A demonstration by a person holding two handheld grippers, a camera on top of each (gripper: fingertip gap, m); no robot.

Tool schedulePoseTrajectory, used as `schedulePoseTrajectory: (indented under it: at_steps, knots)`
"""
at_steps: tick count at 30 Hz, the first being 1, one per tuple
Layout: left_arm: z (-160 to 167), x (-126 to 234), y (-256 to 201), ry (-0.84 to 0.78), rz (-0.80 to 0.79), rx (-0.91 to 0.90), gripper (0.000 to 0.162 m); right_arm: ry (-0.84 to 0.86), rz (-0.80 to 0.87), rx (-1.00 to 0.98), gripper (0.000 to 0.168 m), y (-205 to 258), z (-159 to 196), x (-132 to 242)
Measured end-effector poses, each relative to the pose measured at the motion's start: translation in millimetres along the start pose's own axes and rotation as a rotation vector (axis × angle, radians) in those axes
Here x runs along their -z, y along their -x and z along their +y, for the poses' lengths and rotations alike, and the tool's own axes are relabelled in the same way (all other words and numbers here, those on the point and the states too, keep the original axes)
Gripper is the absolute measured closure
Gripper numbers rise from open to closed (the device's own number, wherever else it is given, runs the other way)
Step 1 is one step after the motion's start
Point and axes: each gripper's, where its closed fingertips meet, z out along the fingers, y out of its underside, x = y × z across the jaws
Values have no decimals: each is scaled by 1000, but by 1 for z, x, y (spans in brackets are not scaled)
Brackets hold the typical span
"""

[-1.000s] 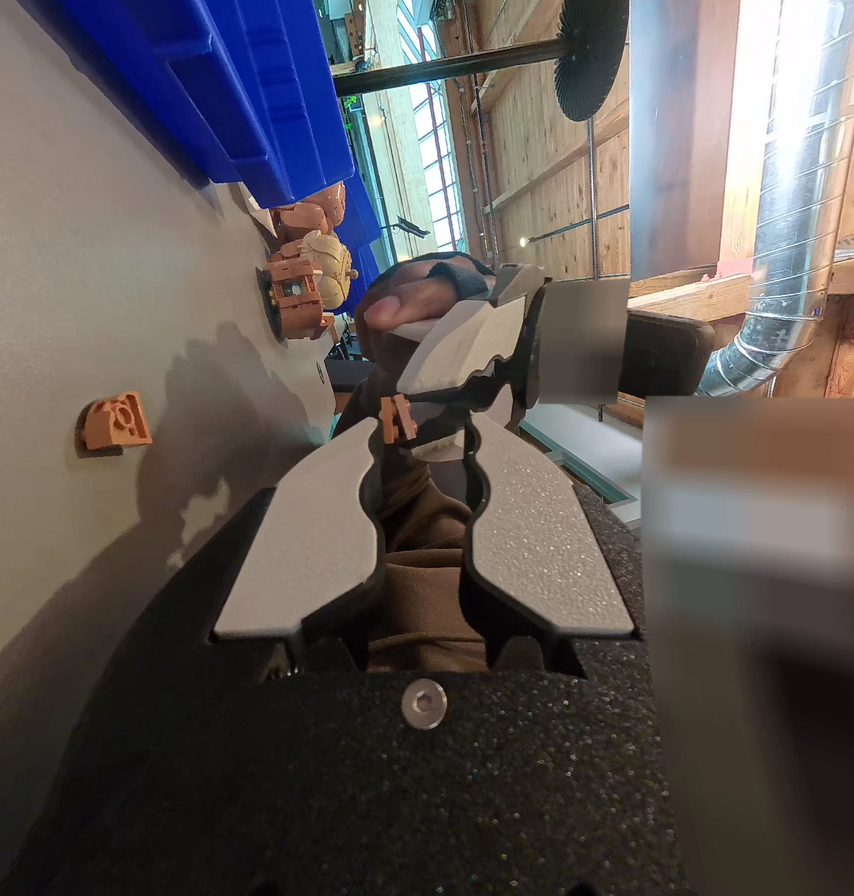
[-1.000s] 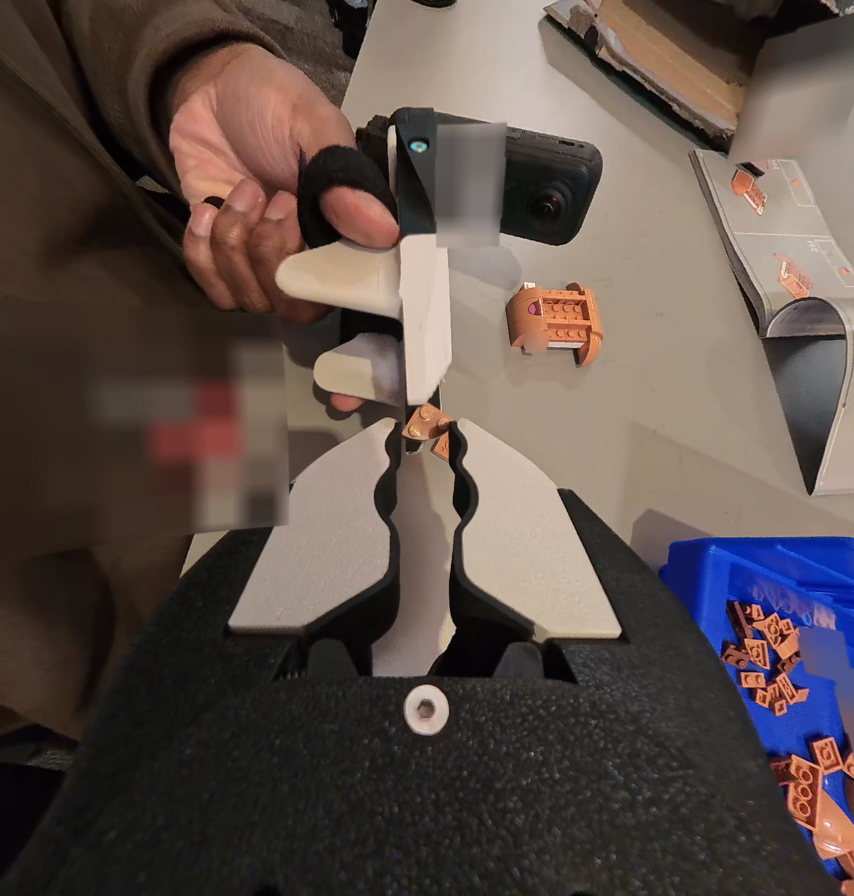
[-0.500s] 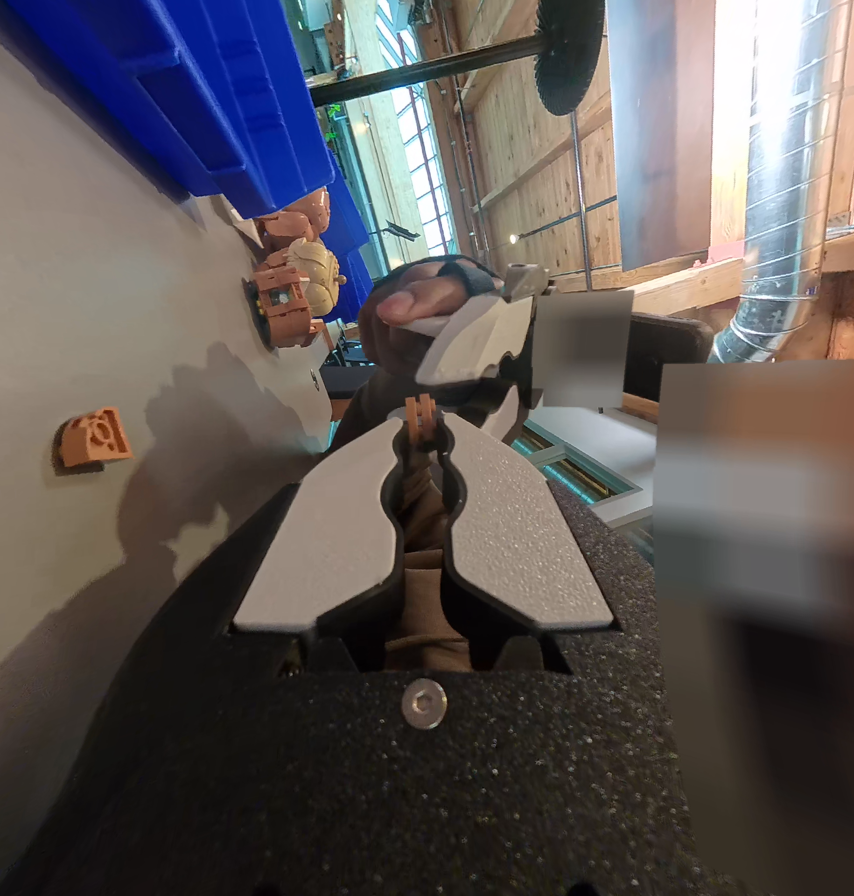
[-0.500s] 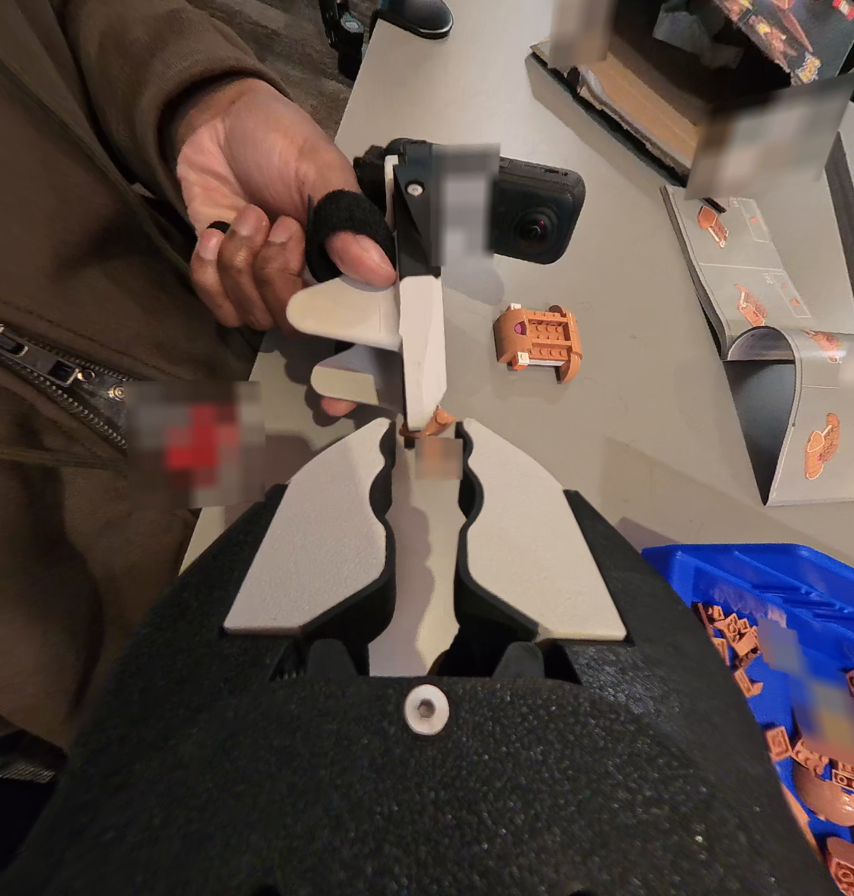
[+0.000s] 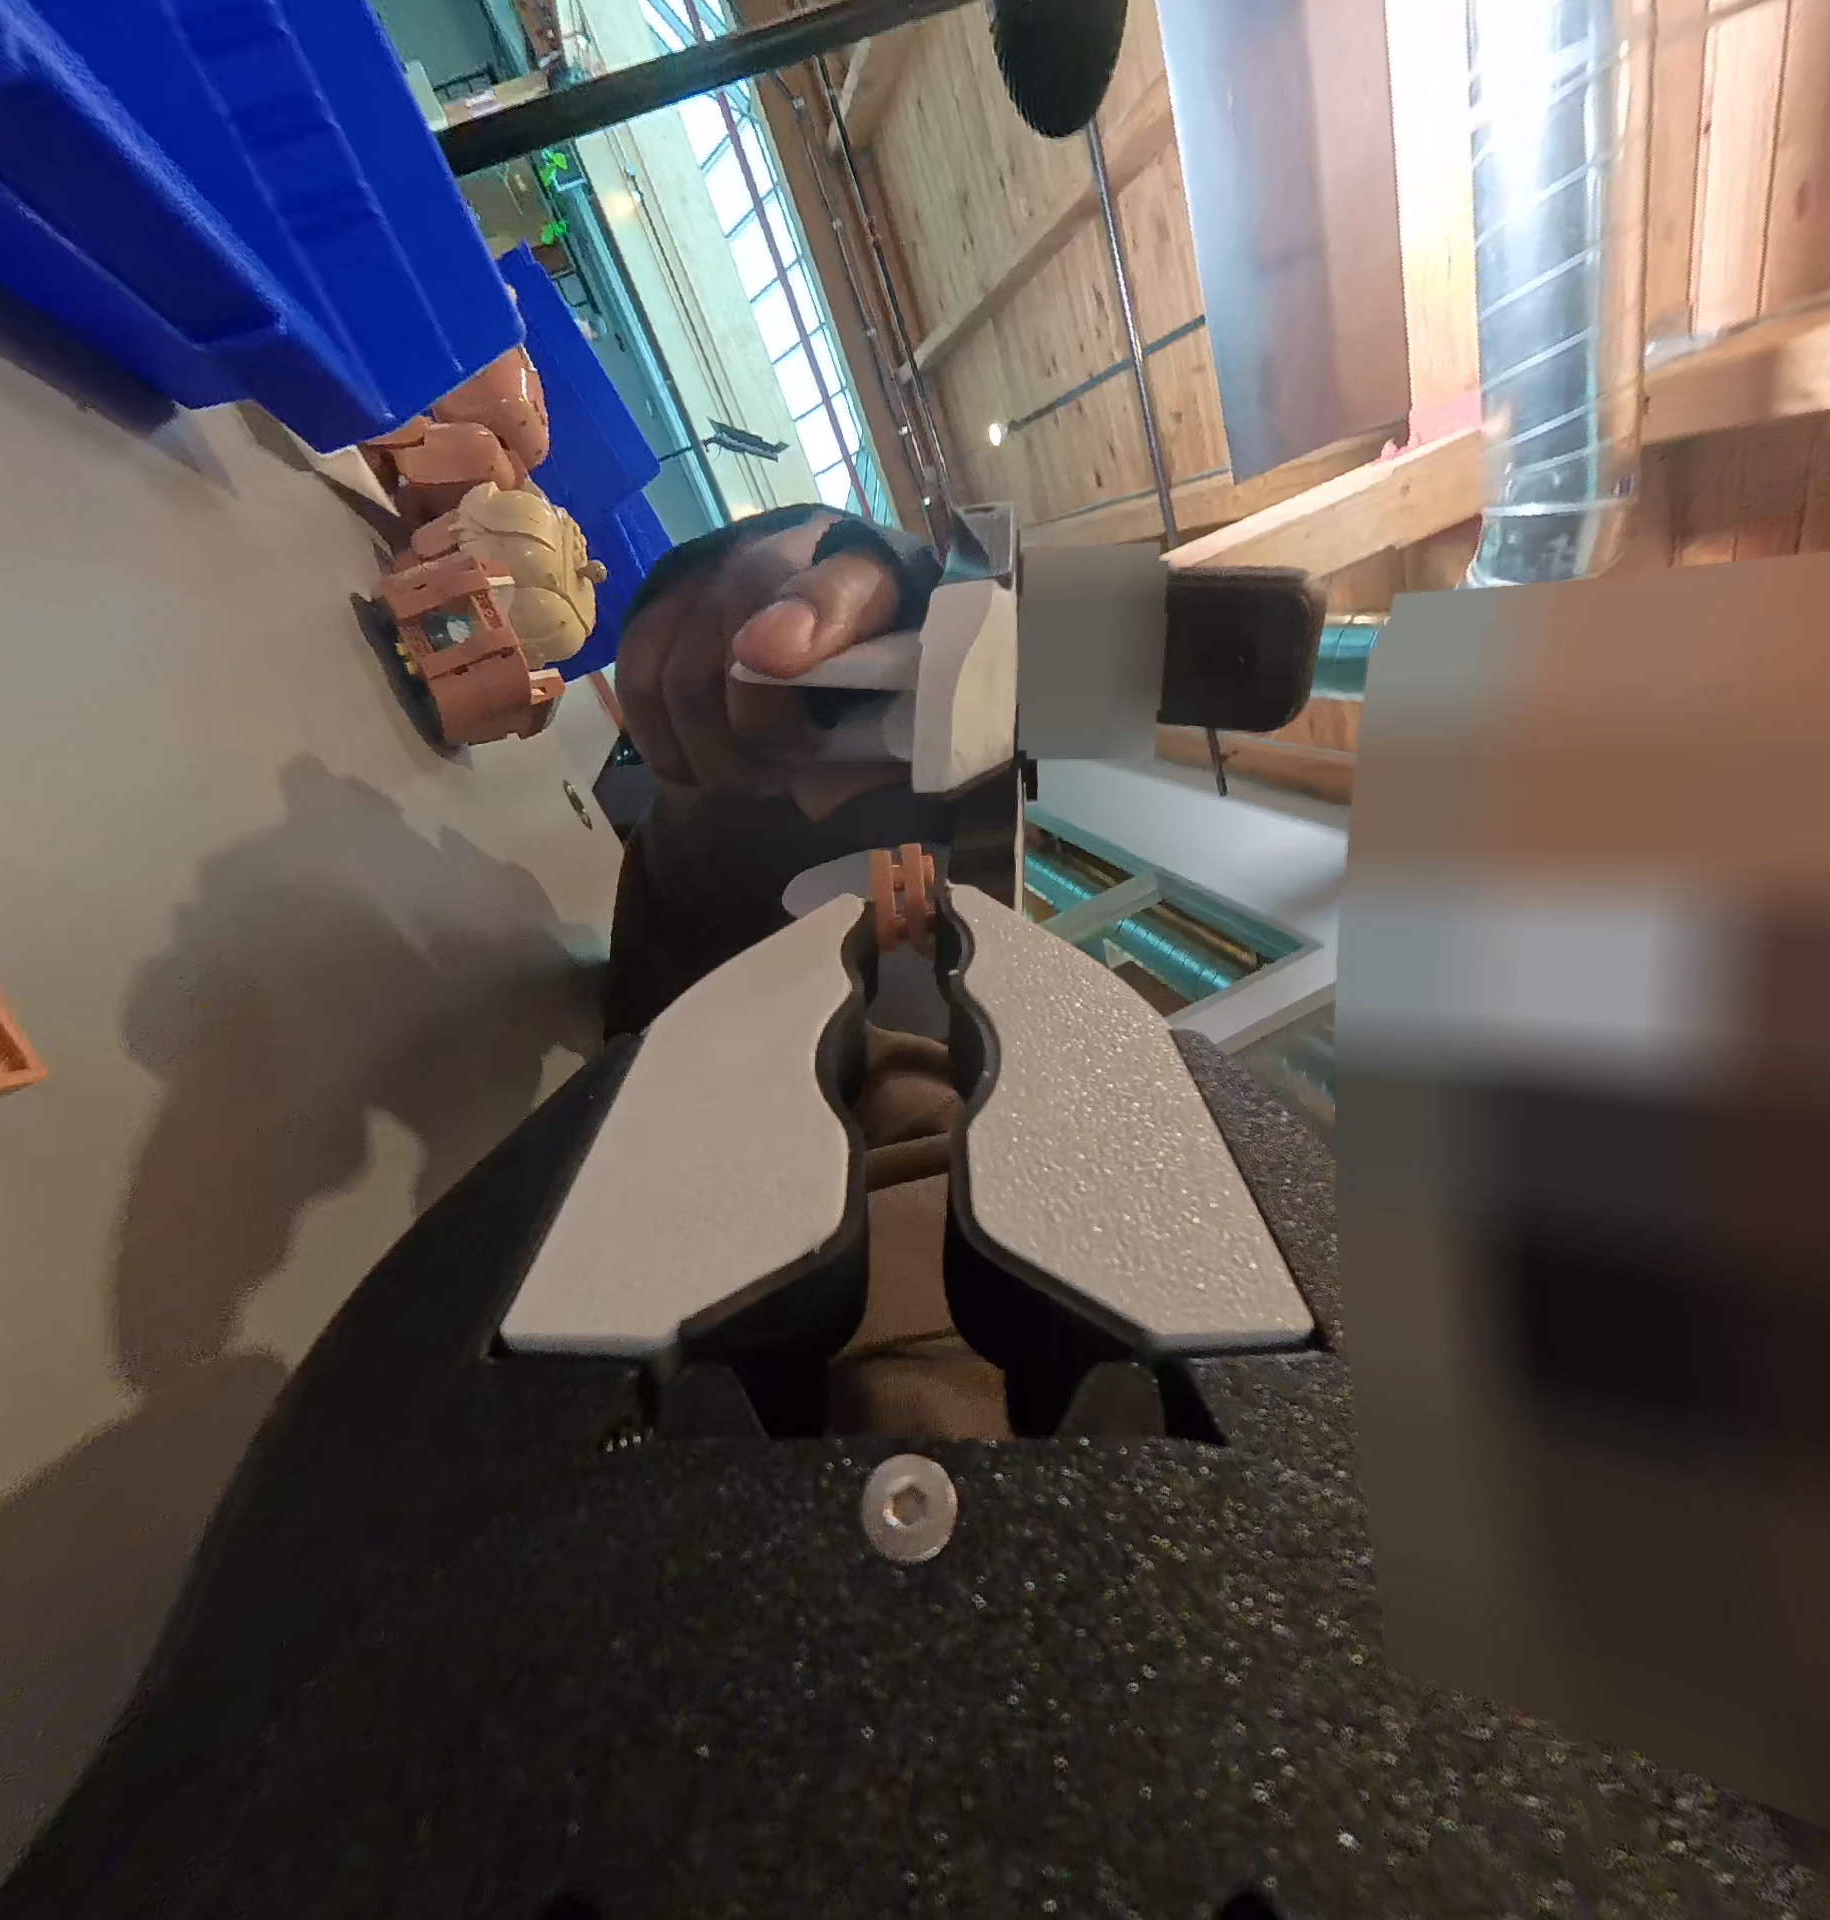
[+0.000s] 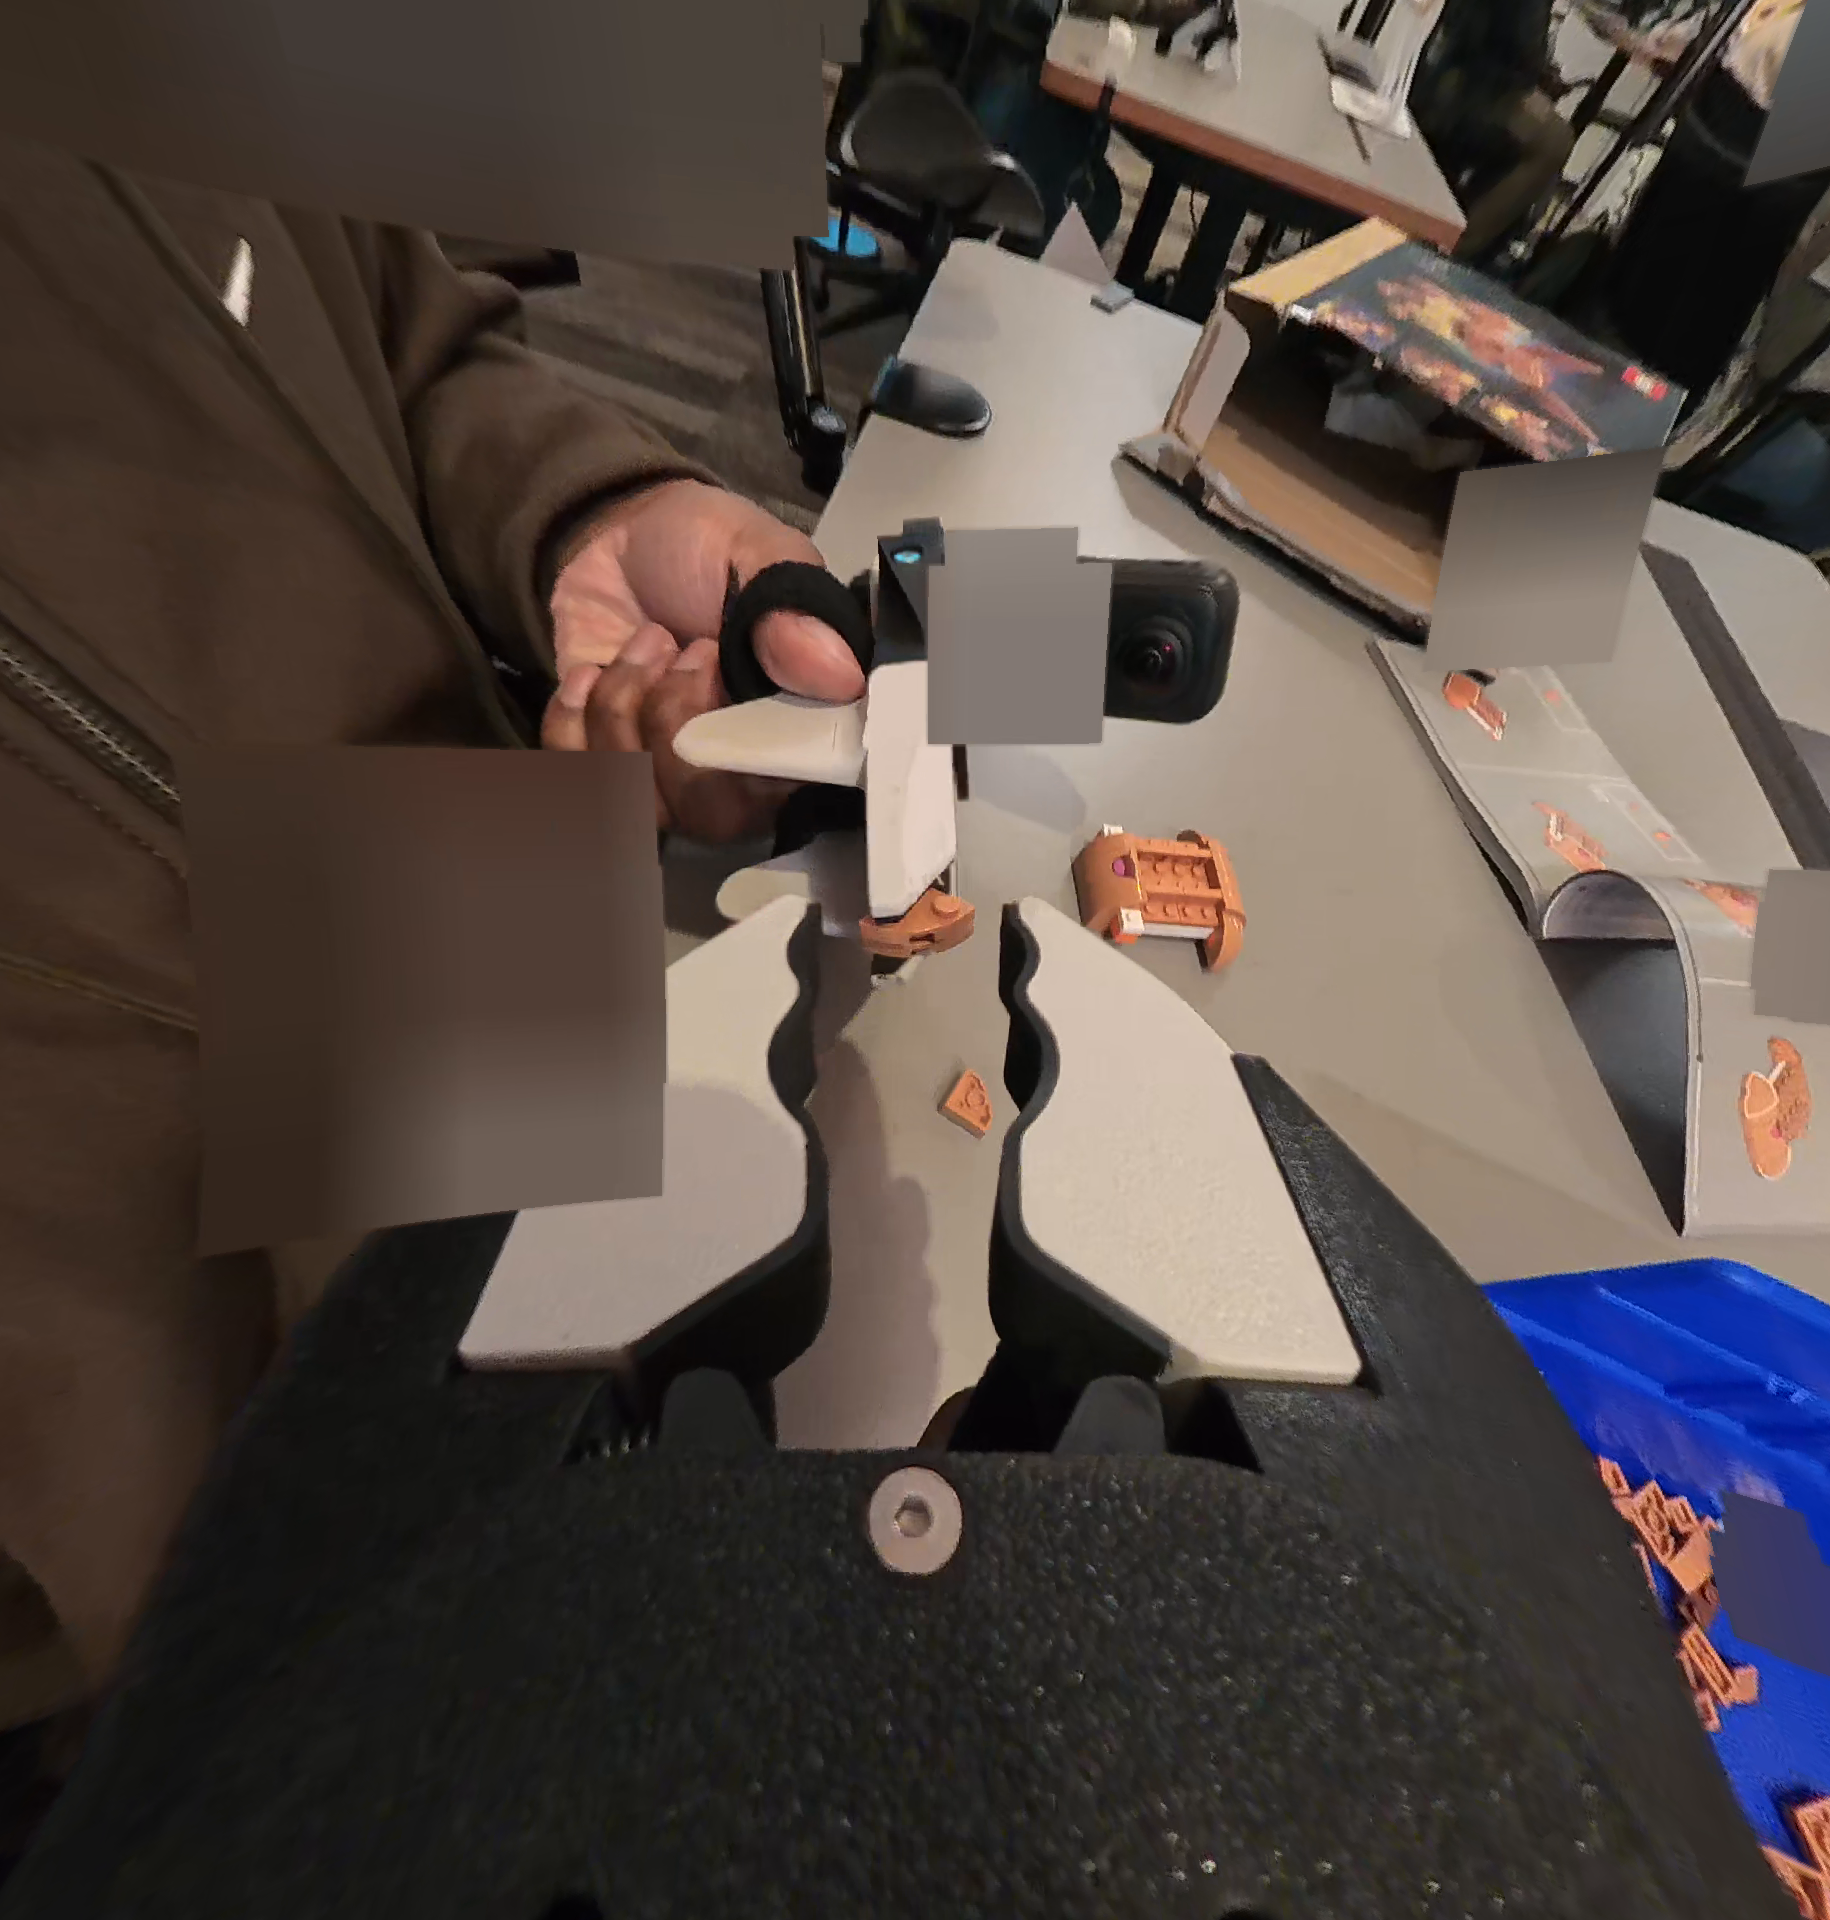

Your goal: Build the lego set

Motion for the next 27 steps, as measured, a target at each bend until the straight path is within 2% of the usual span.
schedulePoseTrajectory:
  at_steps: [7, 27]
  knots:
    - [8, -4, -8, 57, -1, -83, 152, -49, -3, 60, 145, 10, -8, 2]
    - [13, -5, -7, 96, -38, -149, 151, -53, 9, 79, 148, 12, -6, 1]
